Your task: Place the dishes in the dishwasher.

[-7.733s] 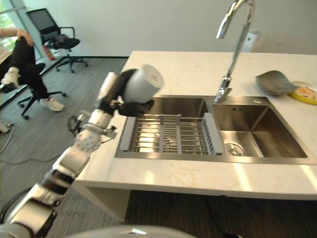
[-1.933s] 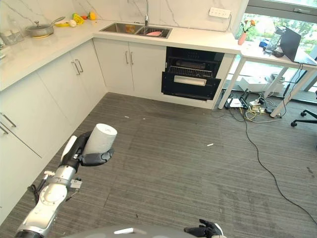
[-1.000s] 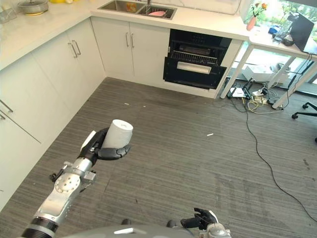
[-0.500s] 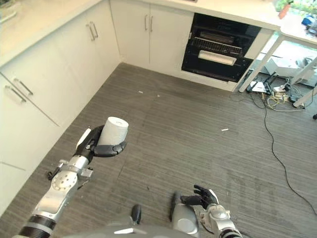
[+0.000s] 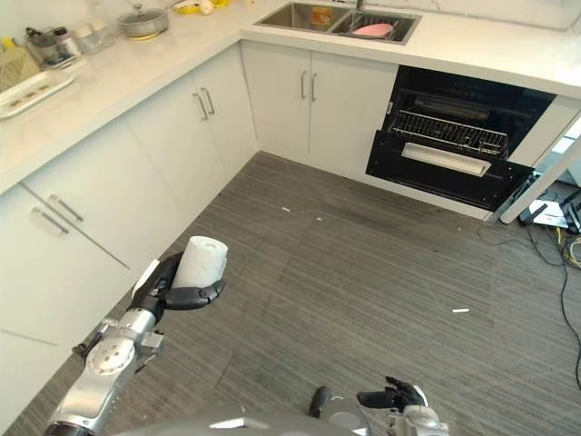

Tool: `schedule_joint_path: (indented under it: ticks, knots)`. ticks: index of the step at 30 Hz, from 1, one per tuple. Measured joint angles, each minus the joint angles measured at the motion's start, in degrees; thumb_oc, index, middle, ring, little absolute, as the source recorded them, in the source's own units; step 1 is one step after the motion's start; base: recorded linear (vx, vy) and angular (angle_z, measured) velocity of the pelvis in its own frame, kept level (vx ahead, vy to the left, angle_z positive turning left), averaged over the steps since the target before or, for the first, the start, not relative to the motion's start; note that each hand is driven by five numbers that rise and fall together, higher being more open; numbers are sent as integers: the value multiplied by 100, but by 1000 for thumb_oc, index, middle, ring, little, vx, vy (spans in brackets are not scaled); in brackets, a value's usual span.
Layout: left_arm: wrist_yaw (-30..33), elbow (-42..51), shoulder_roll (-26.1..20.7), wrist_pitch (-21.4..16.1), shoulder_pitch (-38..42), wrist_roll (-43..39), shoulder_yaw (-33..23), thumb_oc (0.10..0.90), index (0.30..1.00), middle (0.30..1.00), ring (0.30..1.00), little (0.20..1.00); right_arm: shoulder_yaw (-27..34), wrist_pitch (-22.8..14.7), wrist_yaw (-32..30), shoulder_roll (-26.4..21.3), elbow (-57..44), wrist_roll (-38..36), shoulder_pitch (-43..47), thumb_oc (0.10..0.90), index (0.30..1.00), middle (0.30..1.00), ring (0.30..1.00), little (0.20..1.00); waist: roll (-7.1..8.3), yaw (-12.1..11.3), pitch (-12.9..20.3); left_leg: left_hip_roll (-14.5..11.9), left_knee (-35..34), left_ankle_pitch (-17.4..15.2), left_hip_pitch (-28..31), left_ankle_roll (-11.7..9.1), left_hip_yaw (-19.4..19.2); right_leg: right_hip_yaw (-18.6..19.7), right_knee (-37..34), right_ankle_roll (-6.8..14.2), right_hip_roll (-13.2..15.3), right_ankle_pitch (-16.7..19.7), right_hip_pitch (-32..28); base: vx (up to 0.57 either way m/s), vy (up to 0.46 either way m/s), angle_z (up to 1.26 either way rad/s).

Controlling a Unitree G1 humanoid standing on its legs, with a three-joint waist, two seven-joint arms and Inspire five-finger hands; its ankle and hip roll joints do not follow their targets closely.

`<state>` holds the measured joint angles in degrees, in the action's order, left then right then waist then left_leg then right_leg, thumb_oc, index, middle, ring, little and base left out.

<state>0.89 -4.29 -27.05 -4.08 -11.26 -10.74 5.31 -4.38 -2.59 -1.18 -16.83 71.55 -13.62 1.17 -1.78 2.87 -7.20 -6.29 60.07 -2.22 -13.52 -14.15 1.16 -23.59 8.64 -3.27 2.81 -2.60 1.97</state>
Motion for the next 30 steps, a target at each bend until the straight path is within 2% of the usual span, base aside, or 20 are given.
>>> schedule_joint_path:
  ticks: [1, 2, 3, 6, 8, 9, 10, 11, 14, 15, 16, 17, 18, 20, 22, 23, 25, 27, 28, 30]
  knots:
    - [49, -11, -27, -8, 63, -1, -10, 400, 300, 300, 300, 300, -4, 13, -51, 47, 103, -8, 92, 800, 900, 900, 900, 900, 80, -68, -51, -189, 291, 39, -191, 386, -629, 81, -71, -45, 17, -34, -164, 234, 32, -31]
    - [53, -23, -39, -9, 100, -2, -4, 400, 300, 300, 300, 300, -10, 31, -74, 71, 107, -14, 121, 800, 900, 900, 900, 900, 146, -63, -85, -198, 283, -13, -230, 388, -756, 109, -114, -60, 49, -46, -236, 393, 158, -34]
    - [51, -23, -46, -45, 217, -6, -4, 400, 300, 300, 300, 300, -40, 111, -157, 124, 112, -17, 158, 800, 900, 900, 900, 900, 423, -82, -206, -51, -547, -300, -367, 735, -1107, 256, -439, -25, 105, -25, -636, 408, 154, -40]
    - [36, -46, -59, -58, 251, -62, -22, 400, 300, 300, 300, 300, -189, 129, -162, 91, -81, -12, 143, 800, 900, 900, 900, 900, 373, -181, -275, -60, -2294, -537, -485, 1013, -1162, 537, -803, 238, -81, -76, -1021, 388, 186, -53]
    - [36, -184, -53, -74, 232, -103, -25, 400, 300, 300, 300, 300, -287, 118, -158, 97, -161, 6, 121, 800, 900, 900, 900, 900, 371, -218, -294, -299, -4537, -232, -281, 1025, -1397, 750, -1038, 326, -132, -88, -1304, 462, 219, -56]
    - [40, -312, 13, -80, 281, -104, -11, 400, 300, 300, 300, 300, -312, 110, -153, 104, -94, 9, 95, 800, 900, 900, 900, 900, 363, -243, -319, -374, -5590, 240, -259, 770, -1121, 834, -1218, 470, -131, -130, -1556, 455, 219, -39]
    - [50, -371, 70, -83, 284, -104, -16, 400, 300, 300, 300, 300, -309, 120, -153, 96, -69, 9, 76, 800, 900, 900, 900, 900, 361, -256, -319, -486, -6151, 382, -254, 686, -856, 930, -1281, 557, -131, -157, -1654, 444, 210, -55]
    - [110, -424, 110, -83, 270, -103, -18, 400, 300, 300, 300, 300, -306, 106, -172, 89, -52, 10, 43, 800, 900, 900, 900, 900, 229, -342, -326, -683, -6530, 513, -299, 677, -639, 1092, -1377, 682, -126, -191, -1771, 313, 153, -62]
    - [137, -445, 149, -72, 90, -89, -15, 400, 300, 300, 300, 300, -295, 102, -194, 39, -37, 11, -84, 800, 900, 900, 900, 900, 121, -383, -324, -843, -6363, 520, -147, 734, -721, 1293, -1415, 977, 28, -363, -2123, 389, 240, -54]
    - [142, -454, 84, -38, 87, -35, -142, 400, 300, 300, 300, 300, -308, 106, -197, 194, 8, 10, -70, 800, 900, 900, 900, 900, 373, -417, -347, -679, -6140, 962, -113, 574, -826, 1356, -1401, 1045, 356, -435, -2217, 494, 478, -92]
    - [217, -431, 21, -20, 35, 14, -385, 400, 300, 300, 300, 300, -295, 112, -174, 325, 23, 9, -76, 800, 900, 900, 900, 900, 496, -529, -339, -545, -5870, 1255, -40, 700, -848, 1487, -1220, 1113, 593, -170, -2096, 388, 391, -99]
    - [263, -414, -74, -15, 36, 57, -407, 400, 300, 300, 300, 300, -175, 98, -131, 353, -37, 7, -80, 800, 900, 900, 900, 900, 458, -564, -369, -552, -5646, 1341, -30, 771, -884, 1457, -1144, 1081, 670, 59, -2118, 529, 553, -112]
    - [261, -415, -214, -10, 25, 162, -451, 400, 300, 300, 300, 300, -34, 84, -131, 410, -91, 3, -78, 800, 900, 900, 900, 900, 432, -591, -364, -503, -5400, 1209, 7, 968, -985, 1527, -945, 978, 820, 199, -2059, 255, 280, -60]
    - [280, -392, -364, -17, 163, 265, -445, 400, 300, 300, 300, 300, 116, 68, -130, 433, -197, -11, -133, 800, 900, 900, 900, 900, 456, -485, -302, -282, -5285, 941, 145, 1158, -1126, 1419, -659, 1164, 1058, 600, -1991, 353, 508, -27]
    - [292, -312, -569, -24, 529, 426, -292, 400, 300, 300, 300, 300, 94, 143, -193, 361, -640, -228, -142, 800, 900, 900, 900, 900, 346, -475, -334, -56, -5294, 741, 319, 1390, -1347, 1536, 663, 1209, 1396, 870, -1321, 274, 556, -13]
    - [317, -311, -660, -35, 772, 469, -112, 400, 300, 300, 300, 300, 64, 170, -261, 266, -1154, -299, -161, 800, 900, 900, 900, 900, 230, -347, -372, 48, -5307, 683, 397, 1502, -1280, 1793, 1871, 1296, 1596, 1133, -701, 149, 317, 13]
    - [441, -259, -748, -95, 1188, 554, 106, 400, 300, 300, 300, 300, -113, 14, -313, 269, -2010, -542, -44, 800, 900, 900, 900, 900, 202, -209, -404, 238, -5333, 490, 587, 1784, -1506, 2178, 3125, 1269, 1661, 814, 429, 323, 439, -12]
    - [466, -232, -685, -95, 1261, 646, 112, 400, 300, 300, 300, 300, -328, 12, -281, 262, -2748, -623, 88, 800, 900, 900, 900, 900, 157, -139, -455, 317, -5600, 406, 921, 1914, -1725, 1774, 3523, 1139, 1491, 271, 1089, 403, 281, -48]
    - [447, -144, -647, -99, 1178, 689, 129, 400, 300, 300, 300, 300, -420, -146, -239, 293, -3288, -626, 165, 800, 900, 900, 900, 900, 62, -43, -433, 347, -5773, 433, 1101, 1876, -1824, 1212, 3351, 920, 1265, 90, 1347, 571, 231, -20]
    - [432, -75, -493, -144, 1135, 687, 137, 400, 300, 300, 300, 300, -472, -173, -225, 275, -3835, -600, 149, 800, 900, 900, 900, 900, 281, 59, -359, 688, -5708, 191, 1209, 1690, -1776, 844, 2598, 1101, 1115, 6, 1504, 386, 97, -7]
